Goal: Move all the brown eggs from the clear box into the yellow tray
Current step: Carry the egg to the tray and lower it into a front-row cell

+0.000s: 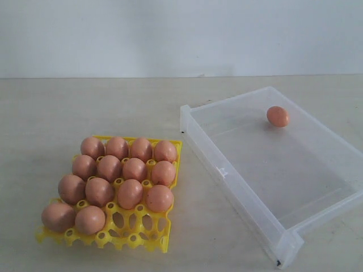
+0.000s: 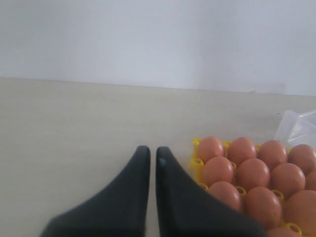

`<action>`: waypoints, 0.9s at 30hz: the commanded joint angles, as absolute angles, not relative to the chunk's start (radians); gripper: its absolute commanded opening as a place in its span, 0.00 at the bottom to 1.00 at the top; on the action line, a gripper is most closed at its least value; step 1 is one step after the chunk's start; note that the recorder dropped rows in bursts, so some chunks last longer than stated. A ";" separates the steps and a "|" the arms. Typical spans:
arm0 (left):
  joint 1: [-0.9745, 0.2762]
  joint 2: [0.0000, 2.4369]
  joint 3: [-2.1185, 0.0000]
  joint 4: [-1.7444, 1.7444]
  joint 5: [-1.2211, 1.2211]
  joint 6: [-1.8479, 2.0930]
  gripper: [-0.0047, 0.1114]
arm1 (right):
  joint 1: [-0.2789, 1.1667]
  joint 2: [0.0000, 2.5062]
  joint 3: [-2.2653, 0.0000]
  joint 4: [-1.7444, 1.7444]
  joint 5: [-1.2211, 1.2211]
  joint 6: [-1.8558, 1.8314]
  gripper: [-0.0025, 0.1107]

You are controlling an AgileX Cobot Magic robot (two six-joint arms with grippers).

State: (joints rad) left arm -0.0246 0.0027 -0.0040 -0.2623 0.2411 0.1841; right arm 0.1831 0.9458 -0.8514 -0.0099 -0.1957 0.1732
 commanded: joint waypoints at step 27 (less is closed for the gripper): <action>-0.032 0.000 0.000 -0.263 0.233 0.176 0.08 | 1.018 1.509 -0.849 -0.162 -0.438 0.357 0.02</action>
